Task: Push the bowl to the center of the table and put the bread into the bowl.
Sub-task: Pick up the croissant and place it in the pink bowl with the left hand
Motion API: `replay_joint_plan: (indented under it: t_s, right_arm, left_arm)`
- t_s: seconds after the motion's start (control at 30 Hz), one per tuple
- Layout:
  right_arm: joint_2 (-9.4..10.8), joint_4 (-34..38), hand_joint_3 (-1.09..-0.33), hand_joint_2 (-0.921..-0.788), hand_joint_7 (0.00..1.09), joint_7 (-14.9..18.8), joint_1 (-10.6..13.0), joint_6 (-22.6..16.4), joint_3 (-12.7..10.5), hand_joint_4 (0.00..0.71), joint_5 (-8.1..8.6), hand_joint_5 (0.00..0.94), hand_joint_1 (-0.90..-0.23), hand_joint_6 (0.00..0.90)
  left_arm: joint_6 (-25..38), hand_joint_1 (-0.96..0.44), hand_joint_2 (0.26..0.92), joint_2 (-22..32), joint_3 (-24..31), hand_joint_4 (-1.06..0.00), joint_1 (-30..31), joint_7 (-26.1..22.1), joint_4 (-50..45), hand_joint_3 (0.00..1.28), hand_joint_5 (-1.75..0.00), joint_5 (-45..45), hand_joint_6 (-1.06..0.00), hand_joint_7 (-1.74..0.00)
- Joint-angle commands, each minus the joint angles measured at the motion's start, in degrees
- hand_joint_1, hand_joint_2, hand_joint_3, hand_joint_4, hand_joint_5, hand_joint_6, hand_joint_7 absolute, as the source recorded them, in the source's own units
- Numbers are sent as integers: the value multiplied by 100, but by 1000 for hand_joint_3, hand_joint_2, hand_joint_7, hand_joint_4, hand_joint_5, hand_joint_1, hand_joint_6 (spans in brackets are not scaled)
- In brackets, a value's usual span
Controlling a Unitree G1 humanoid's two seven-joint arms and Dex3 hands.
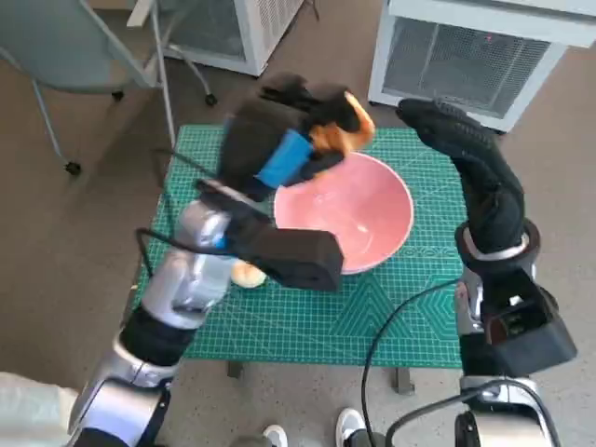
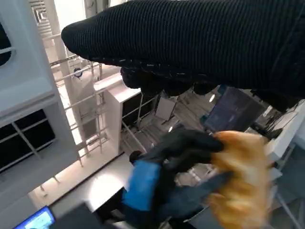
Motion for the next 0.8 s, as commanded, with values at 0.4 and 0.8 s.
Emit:
replay_joint_plan:
  t_s: [0.4,0.8]
  right_arm:
    - [-61,-328,-805,-921,261,-238,326,164,-26,257,-195,2,-568,179]
    - [-58,-417,-809,-921,368,-350,369,204,-34,266,-251,1,-561,135]
  left_arm:
    - [-922,-40,915,-188,-87,-509,-597,-1315,1869,171,-939,-844,-366,-1062]
    - [-1049,-306,898,406,278,-127,-365,-2771,1273,8,-15,-1526,-259,-60]
